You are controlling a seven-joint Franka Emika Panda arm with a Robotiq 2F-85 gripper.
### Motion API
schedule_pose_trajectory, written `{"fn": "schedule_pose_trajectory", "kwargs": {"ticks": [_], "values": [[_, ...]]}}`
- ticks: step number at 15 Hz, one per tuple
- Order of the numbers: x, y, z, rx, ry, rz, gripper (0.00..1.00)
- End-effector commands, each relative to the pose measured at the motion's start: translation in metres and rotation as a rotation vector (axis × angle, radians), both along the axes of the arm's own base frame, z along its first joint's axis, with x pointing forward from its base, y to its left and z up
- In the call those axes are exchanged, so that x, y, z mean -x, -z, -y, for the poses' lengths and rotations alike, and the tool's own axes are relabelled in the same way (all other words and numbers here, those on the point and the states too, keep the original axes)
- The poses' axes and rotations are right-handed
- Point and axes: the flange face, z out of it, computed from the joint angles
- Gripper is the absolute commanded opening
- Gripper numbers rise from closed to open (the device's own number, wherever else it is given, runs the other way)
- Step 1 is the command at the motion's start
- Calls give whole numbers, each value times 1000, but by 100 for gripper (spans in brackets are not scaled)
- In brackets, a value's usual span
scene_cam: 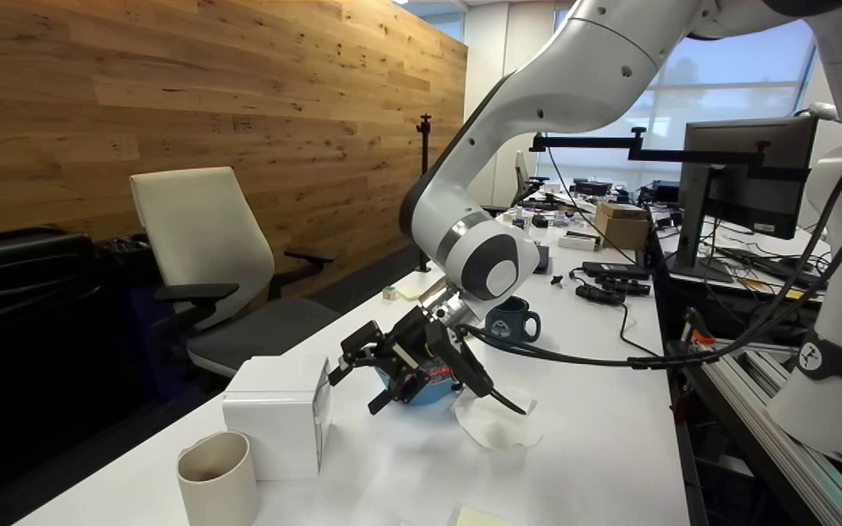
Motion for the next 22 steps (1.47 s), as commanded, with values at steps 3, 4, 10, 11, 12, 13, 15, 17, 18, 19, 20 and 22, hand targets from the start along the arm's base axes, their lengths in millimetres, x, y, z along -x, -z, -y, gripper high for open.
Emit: {"fn": "schedule_pose_trajectory", "kwargs": {"ticks": [3,4,10,11,12,13,15,17,18,19,20,22], "values": [[-17,2,-1,-5,15,2,100],[-19,0,0,-5,16,6,100],[-22,6,5,-16,29,4,100],[-22,7,5,-16,31,2,100],[-22,7,5,-18,32,0,100],[-22,8,5,-20,33,-1,100],[-21,11,3,-25,33,-6,100],[-21,11,3,-27,33,-7,100],[-21,10,2,-28,34,-7,100],[-22,9,2,-30,35,-7,100],[-23,7,3,-33,36,-4,100],[-26,5,3,-36,46,1,100]]}}
